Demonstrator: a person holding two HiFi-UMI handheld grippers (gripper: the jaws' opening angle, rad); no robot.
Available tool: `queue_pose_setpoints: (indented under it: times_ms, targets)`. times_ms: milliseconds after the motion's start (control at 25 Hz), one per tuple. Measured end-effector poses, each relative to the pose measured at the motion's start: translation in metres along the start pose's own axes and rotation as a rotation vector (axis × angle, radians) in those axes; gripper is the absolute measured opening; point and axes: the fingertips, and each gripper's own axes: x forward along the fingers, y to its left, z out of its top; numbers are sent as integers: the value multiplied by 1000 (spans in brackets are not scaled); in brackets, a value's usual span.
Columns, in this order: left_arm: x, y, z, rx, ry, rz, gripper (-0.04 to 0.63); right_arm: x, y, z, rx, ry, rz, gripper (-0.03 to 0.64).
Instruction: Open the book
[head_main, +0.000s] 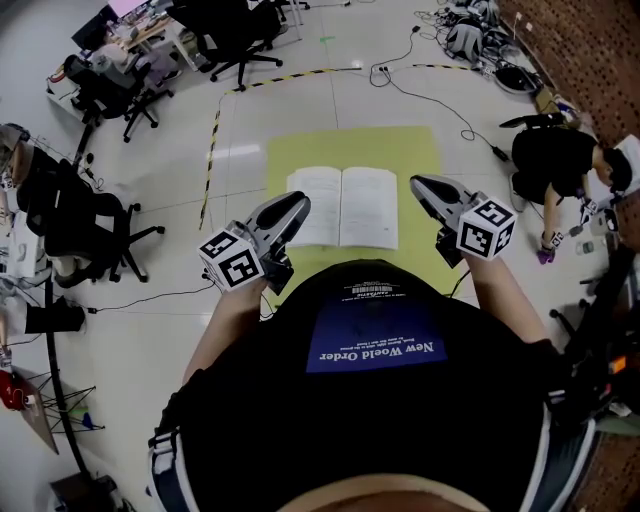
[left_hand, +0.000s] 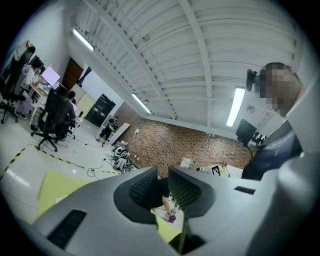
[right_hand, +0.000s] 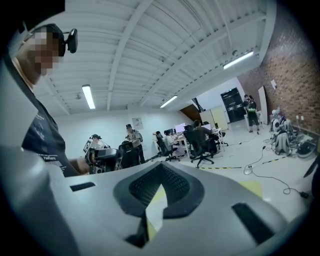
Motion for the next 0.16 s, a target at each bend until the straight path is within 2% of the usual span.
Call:
queue_pose_setpoints:
  times_ms: [160]
  targets:
    - [-1,-1,1,-9,2,6,71,2,3,0,-1,5,10,-15]
